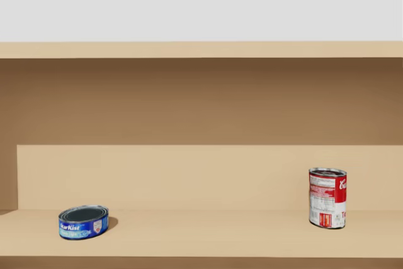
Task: Look through the shelves, find the red soup can, and take it.
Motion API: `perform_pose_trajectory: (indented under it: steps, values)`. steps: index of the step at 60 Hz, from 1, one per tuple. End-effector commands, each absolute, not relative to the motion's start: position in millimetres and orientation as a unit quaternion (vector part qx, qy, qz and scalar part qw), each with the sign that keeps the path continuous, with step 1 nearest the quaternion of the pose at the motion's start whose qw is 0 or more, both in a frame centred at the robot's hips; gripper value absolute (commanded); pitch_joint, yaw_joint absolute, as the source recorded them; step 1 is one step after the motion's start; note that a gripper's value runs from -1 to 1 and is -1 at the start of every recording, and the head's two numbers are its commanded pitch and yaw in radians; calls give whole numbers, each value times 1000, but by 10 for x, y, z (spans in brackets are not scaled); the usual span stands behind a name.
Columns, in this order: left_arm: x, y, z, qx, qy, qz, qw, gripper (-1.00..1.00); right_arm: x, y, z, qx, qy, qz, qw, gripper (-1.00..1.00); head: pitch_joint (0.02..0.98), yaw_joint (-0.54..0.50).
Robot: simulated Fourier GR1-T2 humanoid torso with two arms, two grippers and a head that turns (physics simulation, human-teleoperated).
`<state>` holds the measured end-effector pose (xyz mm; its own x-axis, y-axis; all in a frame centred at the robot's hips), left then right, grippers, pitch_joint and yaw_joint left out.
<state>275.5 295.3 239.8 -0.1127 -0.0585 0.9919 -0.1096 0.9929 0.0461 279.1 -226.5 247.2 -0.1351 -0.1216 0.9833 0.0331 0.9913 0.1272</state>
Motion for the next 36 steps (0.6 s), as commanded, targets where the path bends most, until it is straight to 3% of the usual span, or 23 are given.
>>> perform_pose_trajectory:
  steps: [1, 13, 31, 36]
  values:
    - [2754, 2951, 2397, 57, -746, 19, 664, -1000, 2761, -2263, 2471, 24, -751, -65, 656, -1000, 45, 11]
    - [2753, 2947, 2395, 57, -745, 20, 664, -1000, 2787, -2285, 2477, 40, -742, -54, 667, -1000, 110, -11]
    - [2757, 2920, 2382, 55, -744, 13, 666, -1000, 2801, -2292, 2472, 30, -744, -50, 665, -1000, 237, -278]
    - [2760, 2914, 2378, 55, -744, 13, 666, -1000, 2805, -2297, 2475, 30, -745, -51, 665, -1000, 253, -311]
